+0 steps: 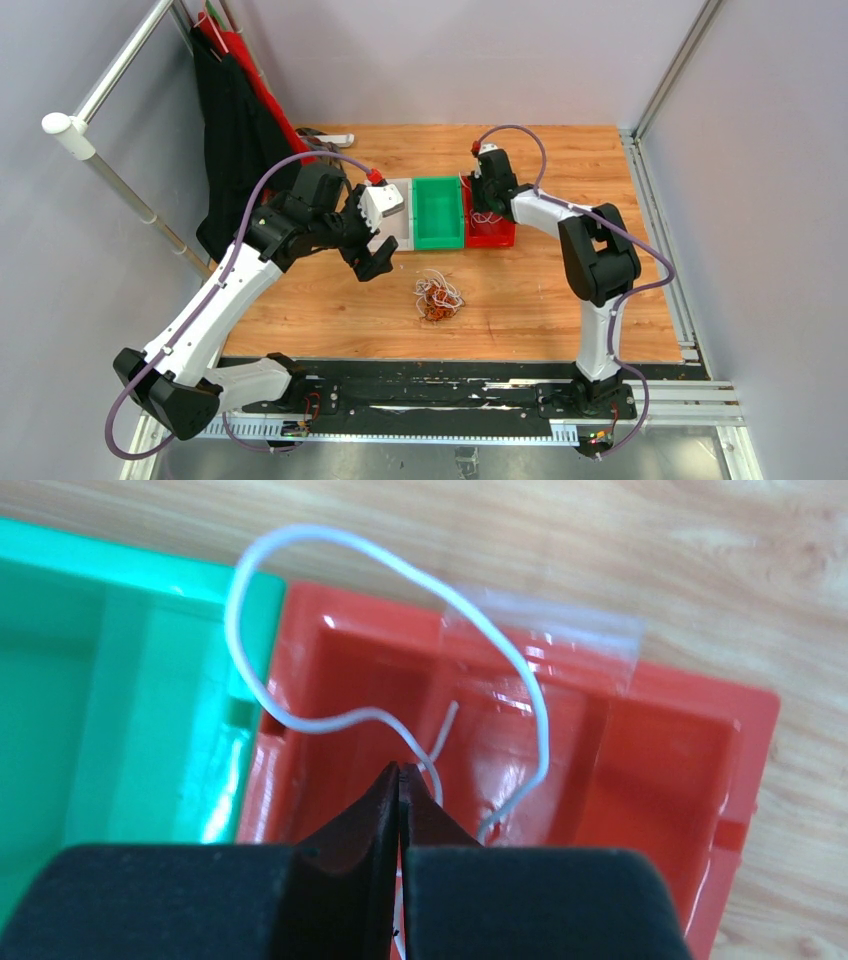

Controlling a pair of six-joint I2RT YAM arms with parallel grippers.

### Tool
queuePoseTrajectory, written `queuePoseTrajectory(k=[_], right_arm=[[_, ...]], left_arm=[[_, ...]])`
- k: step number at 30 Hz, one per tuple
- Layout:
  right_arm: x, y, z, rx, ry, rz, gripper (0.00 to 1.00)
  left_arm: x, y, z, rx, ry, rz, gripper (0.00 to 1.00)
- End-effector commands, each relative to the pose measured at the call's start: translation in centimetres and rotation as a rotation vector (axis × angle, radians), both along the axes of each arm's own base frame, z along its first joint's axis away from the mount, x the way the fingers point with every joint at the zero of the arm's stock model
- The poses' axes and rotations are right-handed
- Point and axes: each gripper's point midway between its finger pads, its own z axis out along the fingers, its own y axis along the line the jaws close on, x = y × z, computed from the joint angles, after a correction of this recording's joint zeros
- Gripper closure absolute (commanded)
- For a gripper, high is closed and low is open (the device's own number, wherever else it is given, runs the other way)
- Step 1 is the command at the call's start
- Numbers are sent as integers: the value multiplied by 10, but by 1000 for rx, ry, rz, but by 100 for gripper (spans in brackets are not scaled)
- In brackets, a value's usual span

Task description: Untangle the cables

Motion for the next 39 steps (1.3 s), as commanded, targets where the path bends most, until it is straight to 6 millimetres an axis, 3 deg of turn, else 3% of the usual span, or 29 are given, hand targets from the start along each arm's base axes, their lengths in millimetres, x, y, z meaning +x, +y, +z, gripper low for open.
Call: queuePoseTrajectory(k=[1, 6, 11, 14, 16, 19, 24, 27, 33, 39], right_arm=[[-2, -7, 18, -1, -53, -57, 99], [-13, -16, 21, 6, -74, -87, 99], [-6, -7, 60, 64, -152, -60, 96], [8, 4, 91, 99, -201, -45, 67], [15, 12, 100, 114, -216, -29, 52], [23, 22, 101, 135, -212, -15, 45], [34, 37, 95, 160, -193, 1, 46], [40, 44, 76, 140, -169, 5, 50], [49, 47, 63, 100, -157, -2, 59], [52, 49, 60, 85, -159, -9, 81]], left_arm=[[0, 2, 8, -8, -36, -2, 0], [-1, 2, 6, -7, -31, -2, 0], [-1, 2, 2, -1, -22, -5, 0], [0, 1, 3, -4, -19, -6, 0], [0, 1, 3, -2, -20, -8, 0], [2, 1, 2, 4, -26, -10, 0], [2, 2, 0, 13, -26, -12, 0], [2, 3, -2, 20, -26, -14, 0], [2, 5, 1, 25, -35, -13, 0], [2, 7, 1, 30, -39, -13, 0]])
